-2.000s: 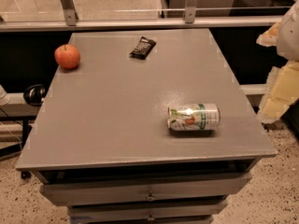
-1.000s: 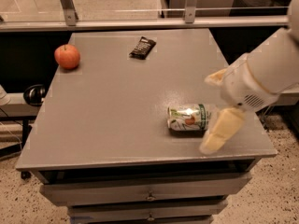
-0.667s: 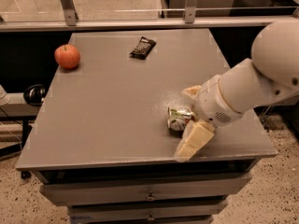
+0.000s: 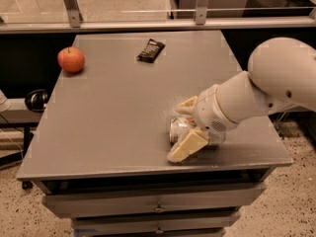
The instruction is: Pick 7up can
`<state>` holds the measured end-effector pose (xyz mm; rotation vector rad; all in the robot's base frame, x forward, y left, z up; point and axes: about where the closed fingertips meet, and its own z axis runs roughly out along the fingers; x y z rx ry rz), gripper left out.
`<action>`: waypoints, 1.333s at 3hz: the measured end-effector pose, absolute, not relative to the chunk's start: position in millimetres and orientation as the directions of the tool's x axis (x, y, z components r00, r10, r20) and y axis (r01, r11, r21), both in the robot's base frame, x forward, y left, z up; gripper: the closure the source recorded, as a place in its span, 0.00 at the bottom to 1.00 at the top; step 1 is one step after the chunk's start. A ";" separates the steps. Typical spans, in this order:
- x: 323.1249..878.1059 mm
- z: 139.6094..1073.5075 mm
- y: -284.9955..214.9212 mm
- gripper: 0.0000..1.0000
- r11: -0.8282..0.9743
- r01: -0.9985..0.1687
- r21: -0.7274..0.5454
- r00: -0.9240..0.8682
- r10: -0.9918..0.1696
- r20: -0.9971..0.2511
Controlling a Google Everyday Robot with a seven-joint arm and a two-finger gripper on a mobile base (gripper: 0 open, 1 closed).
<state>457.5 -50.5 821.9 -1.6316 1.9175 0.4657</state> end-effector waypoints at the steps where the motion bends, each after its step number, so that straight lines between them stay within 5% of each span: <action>1: 457.5 823.8 -50.5 0.62 0.194 -0.976 -0.100 -0.090 -0.776 -0.624; 3: 457.8 826.9 -50.5 1.00 0.194 -0.976 -0.100 -0.090 -0.776 -0.624; 4: 497.1 844.9 -38.1 1.00 0.181 -0.974 -0.138 -0.050 -0.764 -0.644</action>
Offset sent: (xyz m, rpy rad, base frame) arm 0.0730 0.0020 0.0126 -0.0498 -0.1272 0.0621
